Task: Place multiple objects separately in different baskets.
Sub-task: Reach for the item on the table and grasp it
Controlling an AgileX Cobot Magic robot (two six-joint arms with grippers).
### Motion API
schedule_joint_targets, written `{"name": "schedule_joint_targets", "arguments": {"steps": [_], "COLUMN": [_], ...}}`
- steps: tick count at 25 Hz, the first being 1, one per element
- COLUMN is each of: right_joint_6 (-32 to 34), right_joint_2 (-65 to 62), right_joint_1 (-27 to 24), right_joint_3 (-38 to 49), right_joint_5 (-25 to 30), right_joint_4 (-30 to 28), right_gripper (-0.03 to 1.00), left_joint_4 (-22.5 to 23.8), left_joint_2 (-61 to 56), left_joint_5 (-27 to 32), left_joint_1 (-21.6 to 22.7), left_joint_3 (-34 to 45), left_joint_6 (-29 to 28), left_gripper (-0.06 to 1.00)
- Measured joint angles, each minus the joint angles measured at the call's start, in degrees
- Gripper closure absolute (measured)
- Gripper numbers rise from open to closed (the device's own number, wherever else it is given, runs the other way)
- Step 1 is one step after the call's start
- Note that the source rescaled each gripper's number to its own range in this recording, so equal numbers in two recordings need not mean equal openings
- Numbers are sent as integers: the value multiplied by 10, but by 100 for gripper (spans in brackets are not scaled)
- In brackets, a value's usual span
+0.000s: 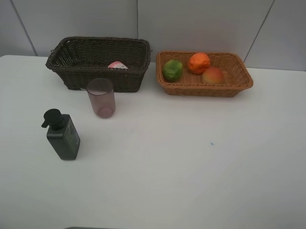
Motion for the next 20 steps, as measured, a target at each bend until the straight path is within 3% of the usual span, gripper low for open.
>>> {"name": "schedule_joint_targets", "arguments": {"steps": [7, 13, 20], "right_joint_6": [-1, -1, -1], "right_joint_2": [0, 0, 0], "right_joint_1": [0, 0, 0], "right_joint_3": [0, 0, 0], "right_joint_5": [0, 0, 0], "right_joint_4": [0, 0, 0], "right_gripper": [-3, -3, -3], "left_joint_4": [0, -32, -41], "left_joint_2": [0, 13, 211], "left_joint_5": [0, -7, -49], "left_joint_1": [0, 0, 0], "left_joint_3": [0, -5, -58], "left_joint_6": [0, 0, 4], "left_gripper": [1, 1, 1]}}
